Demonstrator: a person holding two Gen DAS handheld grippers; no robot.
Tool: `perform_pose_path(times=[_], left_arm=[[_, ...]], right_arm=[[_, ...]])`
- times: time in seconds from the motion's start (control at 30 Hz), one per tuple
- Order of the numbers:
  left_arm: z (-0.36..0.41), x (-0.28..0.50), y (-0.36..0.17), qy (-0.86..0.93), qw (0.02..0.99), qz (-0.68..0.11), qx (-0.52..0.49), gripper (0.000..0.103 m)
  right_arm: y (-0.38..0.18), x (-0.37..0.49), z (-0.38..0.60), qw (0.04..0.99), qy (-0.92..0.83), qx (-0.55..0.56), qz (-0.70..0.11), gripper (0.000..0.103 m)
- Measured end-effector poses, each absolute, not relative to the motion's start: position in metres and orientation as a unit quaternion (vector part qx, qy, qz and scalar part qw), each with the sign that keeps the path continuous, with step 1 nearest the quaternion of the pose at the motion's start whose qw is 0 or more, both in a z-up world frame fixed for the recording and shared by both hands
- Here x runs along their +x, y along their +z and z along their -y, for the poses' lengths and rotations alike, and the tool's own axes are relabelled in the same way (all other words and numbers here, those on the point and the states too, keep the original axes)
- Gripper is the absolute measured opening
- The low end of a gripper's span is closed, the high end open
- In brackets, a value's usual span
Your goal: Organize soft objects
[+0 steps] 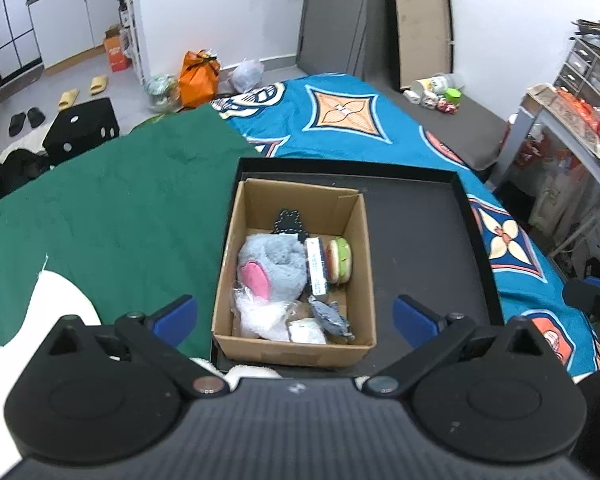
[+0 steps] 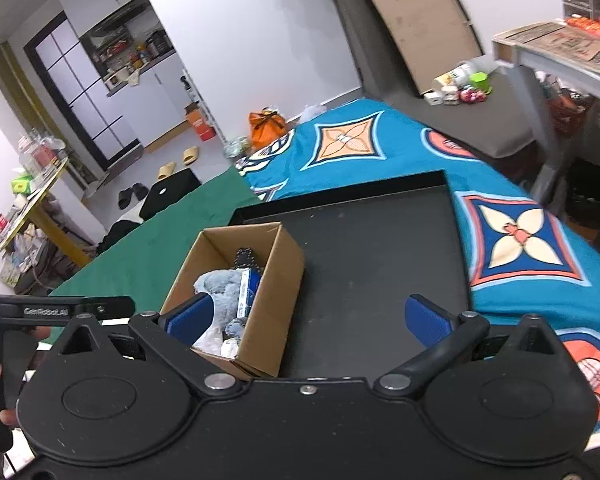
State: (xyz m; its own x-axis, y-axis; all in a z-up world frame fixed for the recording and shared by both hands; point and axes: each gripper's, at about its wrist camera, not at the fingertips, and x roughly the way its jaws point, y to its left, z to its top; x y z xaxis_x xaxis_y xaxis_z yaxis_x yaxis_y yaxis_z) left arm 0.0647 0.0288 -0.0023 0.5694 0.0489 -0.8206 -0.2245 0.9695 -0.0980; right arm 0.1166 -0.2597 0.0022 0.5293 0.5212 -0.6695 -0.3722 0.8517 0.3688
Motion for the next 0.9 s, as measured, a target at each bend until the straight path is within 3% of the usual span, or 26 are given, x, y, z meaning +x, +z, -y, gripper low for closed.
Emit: perform_pose_path(times=[0.9], left_arm=[[-0.002,-0.011,0.051,0.057,0.909,-0.405,-0.073,0.103]], right_arm=[[0.055,0.051,0.283,0.892,0.225,0.080,-0.383,0.103]])
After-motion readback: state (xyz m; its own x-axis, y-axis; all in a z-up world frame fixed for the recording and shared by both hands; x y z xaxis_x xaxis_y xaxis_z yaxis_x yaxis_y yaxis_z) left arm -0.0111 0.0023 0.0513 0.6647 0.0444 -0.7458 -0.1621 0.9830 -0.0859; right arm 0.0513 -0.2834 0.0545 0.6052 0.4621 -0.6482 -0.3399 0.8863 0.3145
